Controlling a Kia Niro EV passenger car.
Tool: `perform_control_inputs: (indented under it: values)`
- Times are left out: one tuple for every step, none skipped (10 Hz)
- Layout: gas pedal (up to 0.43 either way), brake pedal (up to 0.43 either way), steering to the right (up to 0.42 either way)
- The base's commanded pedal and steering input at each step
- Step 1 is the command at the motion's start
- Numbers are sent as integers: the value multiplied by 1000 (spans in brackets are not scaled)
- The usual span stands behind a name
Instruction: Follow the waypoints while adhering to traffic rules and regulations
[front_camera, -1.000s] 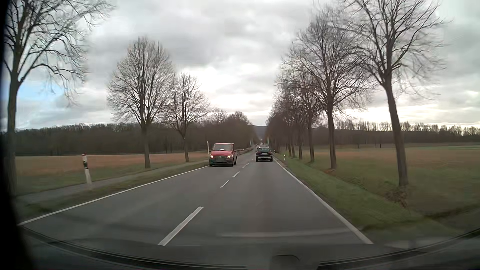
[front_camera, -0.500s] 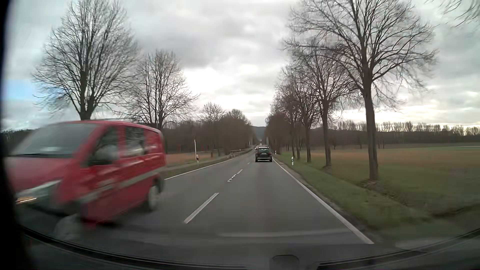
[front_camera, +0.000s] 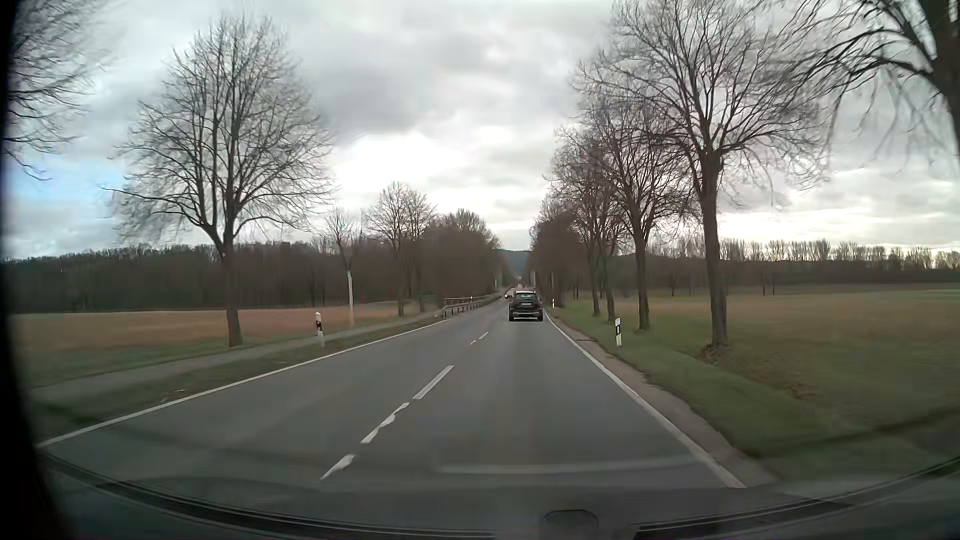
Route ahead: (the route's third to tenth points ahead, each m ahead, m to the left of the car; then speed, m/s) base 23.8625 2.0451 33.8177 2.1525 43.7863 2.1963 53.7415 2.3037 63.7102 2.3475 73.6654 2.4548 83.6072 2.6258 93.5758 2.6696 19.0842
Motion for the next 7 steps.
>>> perform_control_inputs:
  values:
    - [150,0,5]
    - [138,0,5]
    - [138,0,5]
    - [138,0,4]
    - [138,0,3]
    - [138,0,3]
    - [150,0,3]
